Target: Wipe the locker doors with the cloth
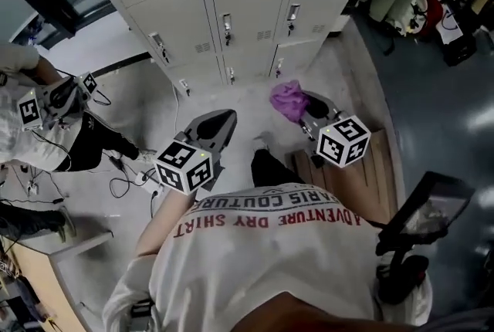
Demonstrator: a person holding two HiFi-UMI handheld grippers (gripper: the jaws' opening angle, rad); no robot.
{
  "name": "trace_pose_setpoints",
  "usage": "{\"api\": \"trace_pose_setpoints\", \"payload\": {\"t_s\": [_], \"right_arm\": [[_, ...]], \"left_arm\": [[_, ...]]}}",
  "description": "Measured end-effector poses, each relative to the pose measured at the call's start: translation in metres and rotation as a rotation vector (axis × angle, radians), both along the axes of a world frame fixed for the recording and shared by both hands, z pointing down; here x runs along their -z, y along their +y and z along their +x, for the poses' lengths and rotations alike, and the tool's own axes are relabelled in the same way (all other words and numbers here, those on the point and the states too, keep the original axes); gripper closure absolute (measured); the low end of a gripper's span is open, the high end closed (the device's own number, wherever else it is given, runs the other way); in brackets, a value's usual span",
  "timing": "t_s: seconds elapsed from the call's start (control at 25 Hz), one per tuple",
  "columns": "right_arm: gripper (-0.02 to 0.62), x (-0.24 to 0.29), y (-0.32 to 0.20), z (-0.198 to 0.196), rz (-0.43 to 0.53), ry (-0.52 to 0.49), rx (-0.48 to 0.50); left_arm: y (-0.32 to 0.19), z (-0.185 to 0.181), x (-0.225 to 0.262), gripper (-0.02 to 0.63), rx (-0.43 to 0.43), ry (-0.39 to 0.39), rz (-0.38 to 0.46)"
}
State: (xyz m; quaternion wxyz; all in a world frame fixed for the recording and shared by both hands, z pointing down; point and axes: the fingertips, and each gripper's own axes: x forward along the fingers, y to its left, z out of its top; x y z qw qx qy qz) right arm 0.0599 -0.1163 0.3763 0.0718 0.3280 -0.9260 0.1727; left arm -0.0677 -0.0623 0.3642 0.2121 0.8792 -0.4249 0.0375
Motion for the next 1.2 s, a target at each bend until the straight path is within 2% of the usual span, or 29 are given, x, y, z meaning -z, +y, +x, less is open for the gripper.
{"api": "trace_pose_setpoints", "payload": {"t_s": [0.16, 0.32, 0.56, 0.68, 0.96, 1.08, 1.2], "right_arm": [[0.528, 0.031, 0.087, 0.011, -0.018, -0.010, 0.025], [0.528, 0.051, 0.138, 0.029, -0.017, -0.022, 0.029], [0.528, 0.052, 0.227, 0.065, -0.019, -0.050, 0.043], [0.528, 0.044, 0.293, 0.098, -0.023, -0.057, 0.045], [0.528, 0.019, 0.472, 0.213, -0.048, -0.088, -0.015], [0.528, 0.027, 0.532, 0.252, -0.034, -0.105, -0.028], [0.528, 0.041, 0.577, 0.272, -0.004, -0.110, -0.017]], "left_arm": [[0.066, 0.018, 0.037, 0.604, -0.039, -0.009, 0.020], [0.116, 0.034, 0.066, 0.604, -0.047, -0.022, 0.060], [0.211, 0.086, 0.071, 0.604, -0.079, 0.004, 0.100], [0.272, 0.129, 0.052, 0.604, -0.106, 0.007, 0.081], [0.443, 0.241, 0.037, 0.604, -0.143, 0.009, 0.098], [0.507, 0.274, 0.040, 0.604, -0.138, 0.008, 0.088], [0.551, 0.296, 0.050, 0.604, -0.132, -0.011, 0.086]]}}
